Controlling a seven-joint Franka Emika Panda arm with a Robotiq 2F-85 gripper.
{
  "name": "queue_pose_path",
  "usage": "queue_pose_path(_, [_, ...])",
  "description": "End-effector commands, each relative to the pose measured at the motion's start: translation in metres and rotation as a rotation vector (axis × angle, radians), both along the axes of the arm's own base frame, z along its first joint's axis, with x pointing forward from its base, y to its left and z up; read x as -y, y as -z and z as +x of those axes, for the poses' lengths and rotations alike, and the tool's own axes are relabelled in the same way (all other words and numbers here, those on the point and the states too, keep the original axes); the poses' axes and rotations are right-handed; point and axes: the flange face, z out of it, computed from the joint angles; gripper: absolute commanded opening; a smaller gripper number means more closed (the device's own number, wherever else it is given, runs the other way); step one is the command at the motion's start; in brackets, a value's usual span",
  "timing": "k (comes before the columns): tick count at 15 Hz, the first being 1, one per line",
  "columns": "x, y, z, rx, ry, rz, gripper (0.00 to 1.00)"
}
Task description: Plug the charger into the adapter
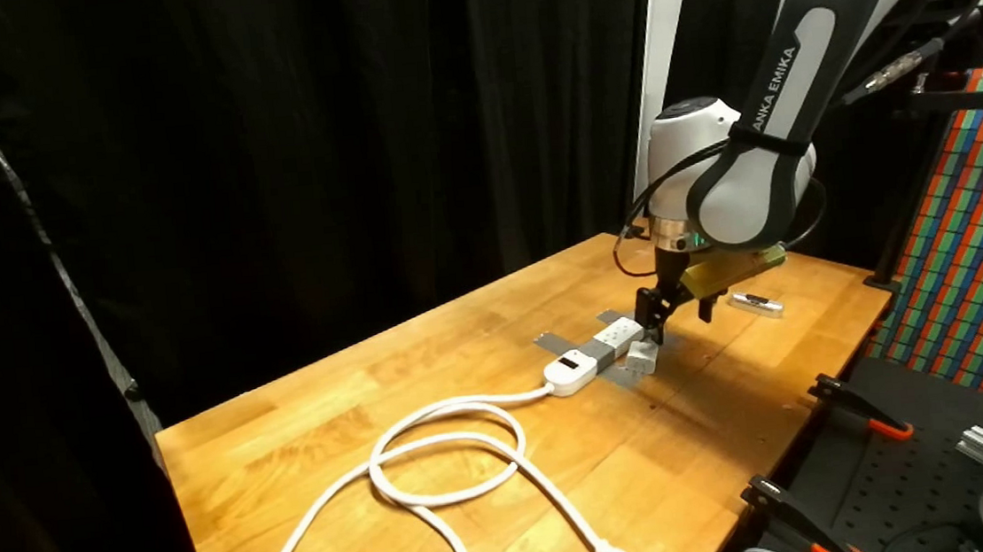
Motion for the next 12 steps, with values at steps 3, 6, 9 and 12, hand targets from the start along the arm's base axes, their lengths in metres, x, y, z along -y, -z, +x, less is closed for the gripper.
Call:
queue_pose_path(3, [0.024, -0.012, 0.002, 0.006, 0.091, 0.003, 1.00])
queue_pose_path(6, [0.007, -0.026, -0.011, -0.040, 0.148, 0.124, 1.00])
queue_pose_path(9, [-0.011, -0.032, -0.011, -0.103, 0.209, 0.269, 1.00])
queue_pose_path(12, [-0.017, -0.024, -0.005, -0.087, 0.292, 0.326, 1.00])
